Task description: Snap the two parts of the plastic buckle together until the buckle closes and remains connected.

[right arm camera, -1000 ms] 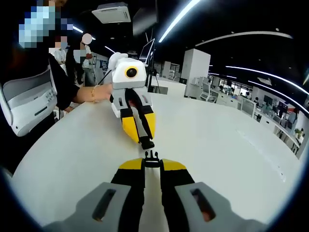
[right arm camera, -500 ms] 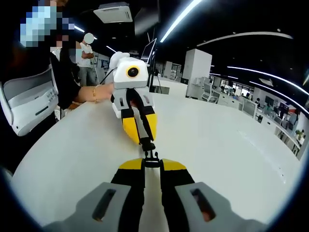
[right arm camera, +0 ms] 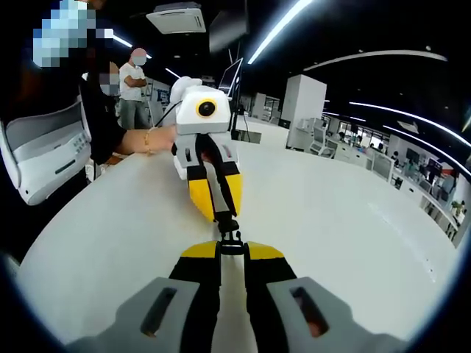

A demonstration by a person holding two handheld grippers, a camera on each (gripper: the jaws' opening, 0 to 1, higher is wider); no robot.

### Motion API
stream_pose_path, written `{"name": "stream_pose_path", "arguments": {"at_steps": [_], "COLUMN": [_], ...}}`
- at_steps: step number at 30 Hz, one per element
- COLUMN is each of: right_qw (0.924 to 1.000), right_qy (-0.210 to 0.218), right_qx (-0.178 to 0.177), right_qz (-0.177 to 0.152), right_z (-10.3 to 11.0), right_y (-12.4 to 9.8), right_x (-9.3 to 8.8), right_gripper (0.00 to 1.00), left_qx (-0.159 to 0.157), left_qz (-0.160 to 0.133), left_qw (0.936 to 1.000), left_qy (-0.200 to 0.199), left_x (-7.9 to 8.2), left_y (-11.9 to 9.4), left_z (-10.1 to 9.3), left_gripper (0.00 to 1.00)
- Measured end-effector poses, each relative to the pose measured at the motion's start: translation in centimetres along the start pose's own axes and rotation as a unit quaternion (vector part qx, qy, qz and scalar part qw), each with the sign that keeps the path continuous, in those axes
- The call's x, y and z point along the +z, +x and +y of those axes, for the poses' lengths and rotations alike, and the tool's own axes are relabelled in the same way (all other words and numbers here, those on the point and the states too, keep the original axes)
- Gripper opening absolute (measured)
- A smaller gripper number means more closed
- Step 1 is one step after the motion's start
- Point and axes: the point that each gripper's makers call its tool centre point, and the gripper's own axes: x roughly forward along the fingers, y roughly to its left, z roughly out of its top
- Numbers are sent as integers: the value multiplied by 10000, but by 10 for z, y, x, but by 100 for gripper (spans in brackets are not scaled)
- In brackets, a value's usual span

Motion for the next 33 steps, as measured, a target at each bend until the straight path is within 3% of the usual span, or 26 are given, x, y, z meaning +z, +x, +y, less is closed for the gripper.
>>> {"name": "stream_pose_path", "arguments": {"at_steps": [33], "right_qw": [9999], "right_qy": [-118], "right_qx": [95], "right_qz": [38], "right_z": [5], "right_y": [1], "right_x": [-1], "right_gripper": [11], "left_qx": [-97], "left_qz": [32], "left_qw": [9999], "left_qy": [74], "left_x": [-1], "left_y": [2], "left_z": [-6], "left_gripper": [12]}}
